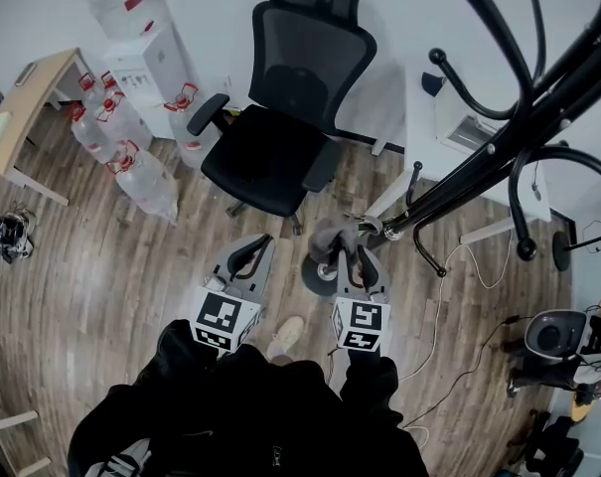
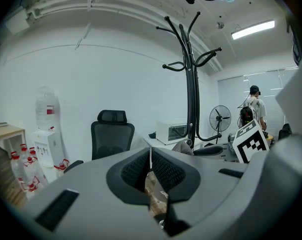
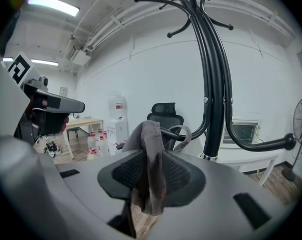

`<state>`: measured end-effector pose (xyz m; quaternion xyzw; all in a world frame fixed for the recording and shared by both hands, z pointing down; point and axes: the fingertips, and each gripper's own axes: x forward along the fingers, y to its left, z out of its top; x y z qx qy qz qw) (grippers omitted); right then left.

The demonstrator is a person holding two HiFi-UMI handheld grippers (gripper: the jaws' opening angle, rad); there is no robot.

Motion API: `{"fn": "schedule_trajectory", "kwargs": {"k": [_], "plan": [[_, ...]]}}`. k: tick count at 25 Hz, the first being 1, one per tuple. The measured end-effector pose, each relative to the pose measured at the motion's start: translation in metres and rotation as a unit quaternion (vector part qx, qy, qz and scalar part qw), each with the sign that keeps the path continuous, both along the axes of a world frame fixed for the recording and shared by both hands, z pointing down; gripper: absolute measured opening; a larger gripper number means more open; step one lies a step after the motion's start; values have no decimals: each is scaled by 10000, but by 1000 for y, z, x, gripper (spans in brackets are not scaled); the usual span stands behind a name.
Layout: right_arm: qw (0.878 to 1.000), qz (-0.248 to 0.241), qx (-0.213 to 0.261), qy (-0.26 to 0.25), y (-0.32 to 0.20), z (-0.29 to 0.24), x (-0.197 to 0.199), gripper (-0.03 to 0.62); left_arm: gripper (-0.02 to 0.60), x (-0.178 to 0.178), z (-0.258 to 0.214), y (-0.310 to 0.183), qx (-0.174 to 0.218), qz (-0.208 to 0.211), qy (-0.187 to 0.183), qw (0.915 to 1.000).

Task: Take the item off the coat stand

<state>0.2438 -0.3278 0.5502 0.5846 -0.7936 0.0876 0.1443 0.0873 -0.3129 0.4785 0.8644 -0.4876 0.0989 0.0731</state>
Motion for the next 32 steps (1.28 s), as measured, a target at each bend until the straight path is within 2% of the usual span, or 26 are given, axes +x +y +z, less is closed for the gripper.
{"fn": "schedule_trajectory", "kwargs": {"k": [6, 21, 32], "plan": [[9999, 85, -18, 53, -2, 1, 0, 28, 31, -4, 0, 0, 10, -50, -1, 10000], [9999, 106, 31, -94, 0, -5, 0, 21, 31, -8, -2, 2, 30, -35, 40, 10000], [9995, 102, 237, -204, 5, -33, -8, 20, 31, -13, -17, 5, 189, 30, 109, 9998]]}}
